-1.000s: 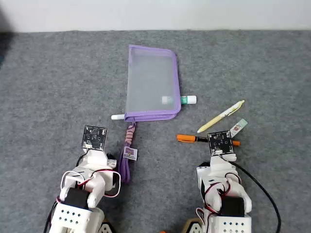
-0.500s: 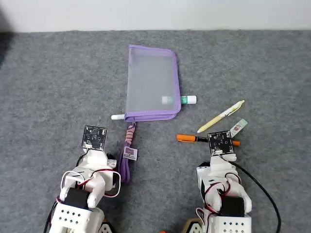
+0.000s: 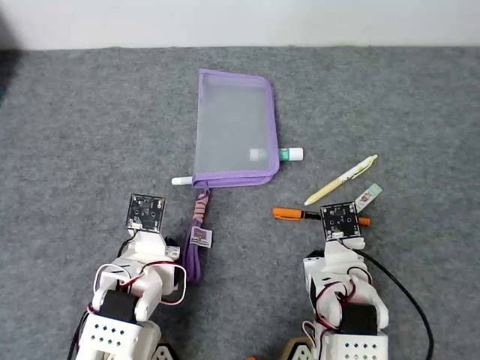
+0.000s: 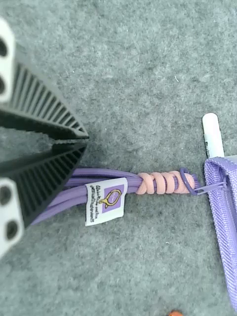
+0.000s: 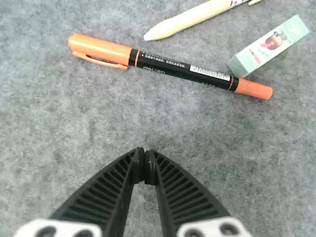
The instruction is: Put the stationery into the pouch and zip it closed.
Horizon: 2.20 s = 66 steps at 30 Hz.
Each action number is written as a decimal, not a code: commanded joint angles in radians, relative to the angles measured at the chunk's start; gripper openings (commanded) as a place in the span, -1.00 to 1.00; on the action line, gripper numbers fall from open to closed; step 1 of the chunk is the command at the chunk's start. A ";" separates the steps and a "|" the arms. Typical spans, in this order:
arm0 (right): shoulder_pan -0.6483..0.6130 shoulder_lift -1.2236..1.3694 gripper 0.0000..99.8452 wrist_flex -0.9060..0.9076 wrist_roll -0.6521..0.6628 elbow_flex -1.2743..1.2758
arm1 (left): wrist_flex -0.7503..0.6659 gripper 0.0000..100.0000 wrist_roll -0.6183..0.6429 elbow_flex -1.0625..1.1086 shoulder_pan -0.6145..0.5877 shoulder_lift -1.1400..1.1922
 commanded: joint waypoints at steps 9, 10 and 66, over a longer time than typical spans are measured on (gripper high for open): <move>0.007 -0.007 -0.98 0.012 0.008 0.017 | -0.020 -0.97 0.005 -0.012 -0.008 -0.012; 0.007 -0.007 -0.98 0.012 0.005 0.017 | -0.020 -0.97 0.005 -0.012 -0.008 -0.012; -0.576 1.572 -0.98 -0.051 -0.411 -1.312 | -0.020 -0.97 0.005 -0.012 -0.008 -0.012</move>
